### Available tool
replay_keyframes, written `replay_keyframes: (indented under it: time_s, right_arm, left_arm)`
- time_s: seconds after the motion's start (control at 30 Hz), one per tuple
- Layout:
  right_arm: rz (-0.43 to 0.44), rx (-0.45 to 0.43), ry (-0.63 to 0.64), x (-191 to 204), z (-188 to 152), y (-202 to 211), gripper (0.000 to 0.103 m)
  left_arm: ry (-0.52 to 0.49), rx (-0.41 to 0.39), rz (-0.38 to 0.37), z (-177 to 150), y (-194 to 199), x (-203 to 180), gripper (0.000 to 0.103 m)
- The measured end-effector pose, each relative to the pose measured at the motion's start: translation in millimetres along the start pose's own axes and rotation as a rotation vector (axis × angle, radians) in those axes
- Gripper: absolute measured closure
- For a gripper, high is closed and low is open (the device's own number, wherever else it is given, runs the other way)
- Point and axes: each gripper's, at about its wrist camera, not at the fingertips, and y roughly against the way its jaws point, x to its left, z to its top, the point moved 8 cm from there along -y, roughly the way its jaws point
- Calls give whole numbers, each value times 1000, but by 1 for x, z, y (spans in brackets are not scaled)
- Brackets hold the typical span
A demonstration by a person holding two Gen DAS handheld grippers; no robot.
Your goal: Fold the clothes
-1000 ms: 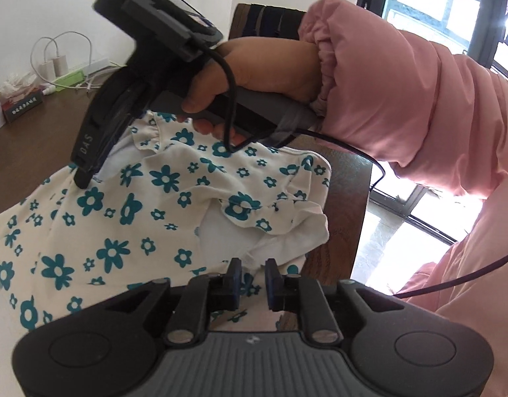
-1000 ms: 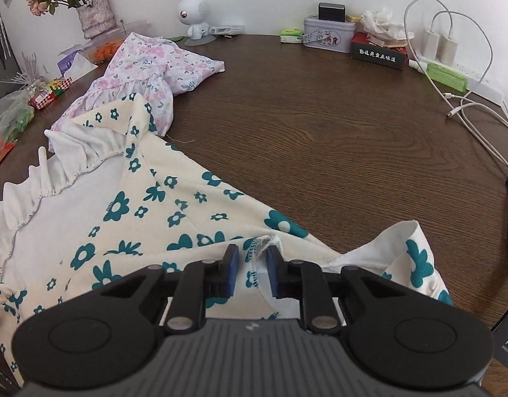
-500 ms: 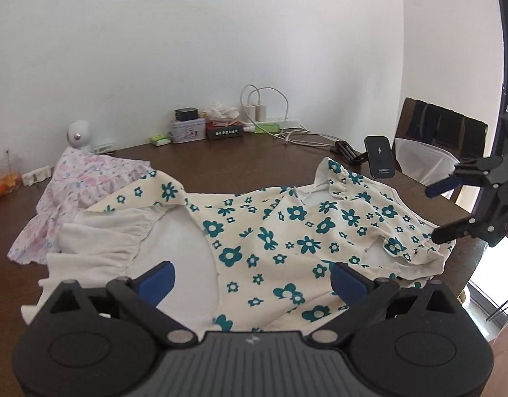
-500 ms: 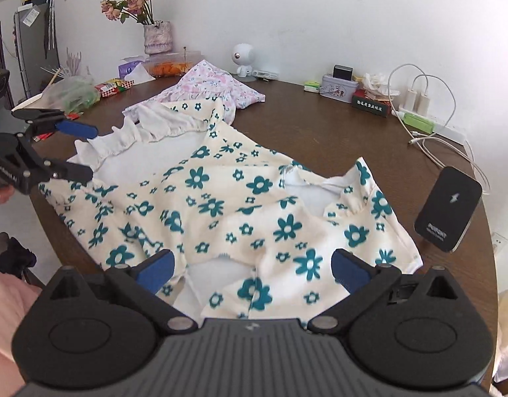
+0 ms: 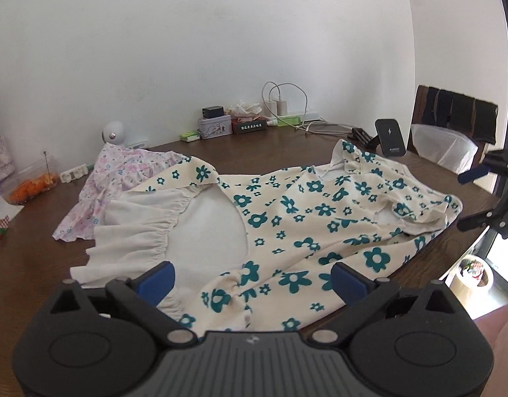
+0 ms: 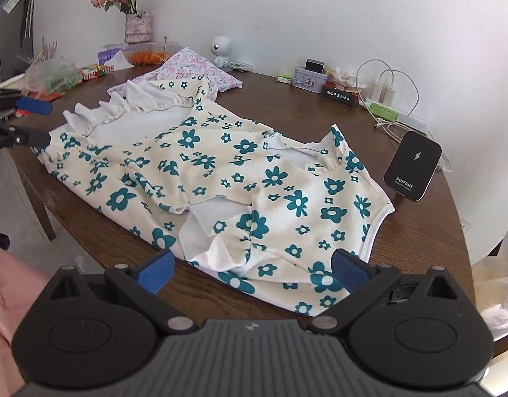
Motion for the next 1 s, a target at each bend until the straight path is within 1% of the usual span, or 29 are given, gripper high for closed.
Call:
replay_keyframes:
  time_s: [0.07, 0.13, 0.2, 0.23, 0.3, 0.33, 0.37, 0.4, 0.47, 0.5, 0.57, 0.63, 0.8, 0.93, 1.0]
  right_arm:
    - [-22, 29, 108, 5, -2, 1, 1]
    - [-34, 71, 228, 10, -3, -1, 1]
    - [-38, 111, 346, 18, -3, -4, 8]
    - [-38, 132, 401, 22, -4, -7, 12]
    - [-36, 171, 504, 29, -6, -12, 19]
    - [-36, 191, 555, 33, -8, -15, 26]
    - [-34, 204, 591, 36, -8, -17, 30]
    - [-31, 210, 613, 37, -9, -18, 31]
    - [-26, 223, 658, 40, -9, -20, 33]
    - [-24, 229, 680, 42, -9, -20, 35]
    - [-19, 242, 725, 44, -10, -22, 38]
    - [-15, 250, 763, 47, -10, -24, 39]
    - [-18, 248, 805, 49, -9, -27, 40]
    - [-23, 245, 836, 51, -9, -31, 49]
    - [-26, 243, 852, 52, -9, -33, 51]
  left_arm:
    - [-95, 38, 53, -9, 6, 5, 5]
    - [-176, 86, 90, -19, 11, 12, 10]
    - [-249, 129, 111, -26, 14, 14, 22]
    - [-287, 144, 115, -29, 16, 13, 25]
    - [-368, 172, 110, -33, 18, 8, 46]
    - [-407, 185, 98, -35, 18, 4, 53]
    - [-438, 194, 87, -36, 19, 1, 54]
    - [-468, 202, 78, -38, 18, -2, 56]
    - [-549, 221, 65, -41, 16, -9, 63]
    - [-583, 231, 67, -42, 13, -10, 68]
    - [-636, 247, 68, -44, 8, -11, 70]
    - [-687, 257, 75, -46, 2, -9, 70]
    - [-809, 288, 77, -55, -10, -5, 69]
    - [-893, 300, 100, -61, -14, -1, 69]
    - [-931, 299, 112, -63, -14, 2, 69]
